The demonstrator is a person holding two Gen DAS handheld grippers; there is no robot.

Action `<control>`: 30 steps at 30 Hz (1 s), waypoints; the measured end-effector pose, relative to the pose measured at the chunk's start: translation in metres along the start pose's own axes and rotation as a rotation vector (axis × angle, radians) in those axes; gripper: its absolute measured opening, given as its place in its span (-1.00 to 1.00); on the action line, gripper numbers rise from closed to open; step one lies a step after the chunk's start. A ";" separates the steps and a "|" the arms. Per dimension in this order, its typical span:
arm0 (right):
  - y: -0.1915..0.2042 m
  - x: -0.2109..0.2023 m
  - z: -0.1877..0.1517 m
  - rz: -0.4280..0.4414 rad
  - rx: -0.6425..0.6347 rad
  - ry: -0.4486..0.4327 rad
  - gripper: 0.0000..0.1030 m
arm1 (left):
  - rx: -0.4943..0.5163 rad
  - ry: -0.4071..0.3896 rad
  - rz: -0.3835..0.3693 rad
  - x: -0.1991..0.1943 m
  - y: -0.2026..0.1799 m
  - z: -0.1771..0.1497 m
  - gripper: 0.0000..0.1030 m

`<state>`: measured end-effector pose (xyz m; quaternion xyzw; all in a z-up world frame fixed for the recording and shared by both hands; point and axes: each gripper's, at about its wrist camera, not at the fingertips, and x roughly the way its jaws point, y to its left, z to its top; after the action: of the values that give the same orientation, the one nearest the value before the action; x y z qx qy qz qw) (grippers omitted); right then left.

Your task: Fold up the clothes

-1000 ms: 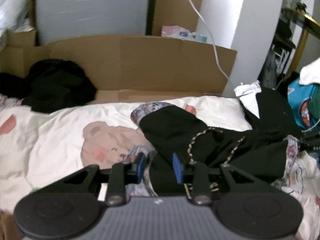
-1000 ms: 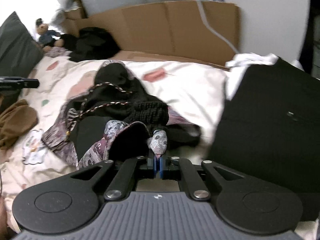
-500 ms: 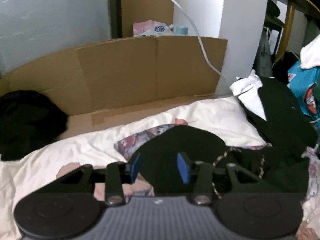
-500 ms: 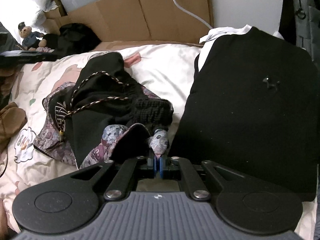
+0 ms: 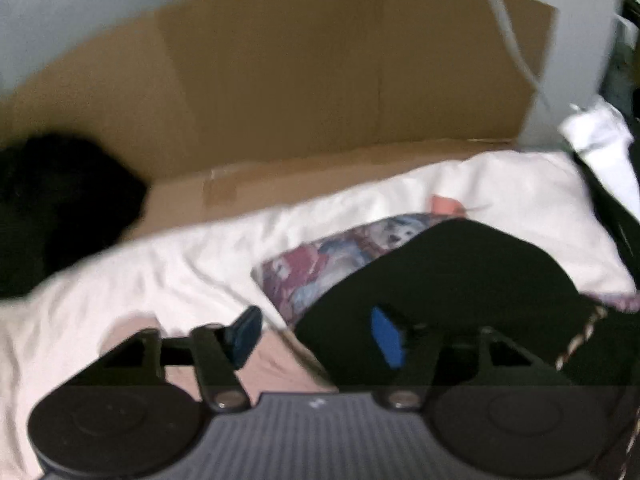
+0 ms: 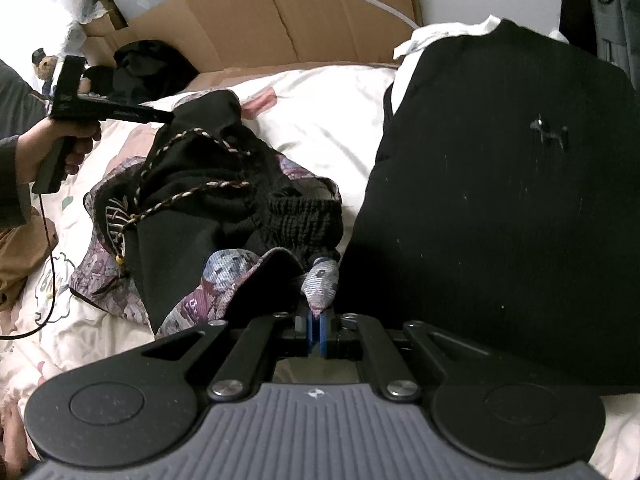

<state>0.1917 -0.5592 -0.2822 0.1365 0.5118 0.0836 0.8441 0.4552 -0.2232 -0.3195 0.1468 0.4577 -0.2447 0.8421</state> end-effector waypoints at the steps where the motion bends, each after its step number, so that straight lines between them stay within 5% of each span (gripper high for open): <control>1: 0.000 0.000 0.001 0.002 0.000 -0.001 -0.95 | 0.005 0.009 -0.010 0.002 -0.001 0.000 -0.07; 2: 0.000 0.000 0.002 0.004 0.000 -0.005 -0.95 | 0.018 0.016 -0.013 0.004 -0.002 -0.001 -0.33; 3: 0.001 0.000 0.002 0.004 -0.001 -0.006 -0.95 | 0.037 0.027 -0.023 0.008 -0.004 -0.002 -0.81; 4: 0.002 0.000 0.002 0.004 -0.001 -0.008 -0.95 | 0.047 0.042 -0.041 0.011 -0.004 -0.004 -0.95; 17: 0.020 -0.017 0.009 0.000 -0.032 -0.090 -0.95 | 0.002 -0.036 -0.100 -0.053 0.032 -0.020 -1.00; 23: 0.039 -0.026 0.013 0.022 -0.063 -0.128 -0.95 | 0.009 -0.041 -0.101 -0.113 0.043 -0.059 -1.00; 30: 0.071 -0.039 0.018 0.054 -0.115 -0.186 -0.95 | -0.093 -0.060 -0.061 -0.171 0.068 -0.105 -1.00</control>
<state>0.1894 -0.5055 -0.2186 0.1089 0.4216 0.1226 0.8918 0.3402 -0.0695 -0.2299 0.0862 0.4475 -0.2531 0.8534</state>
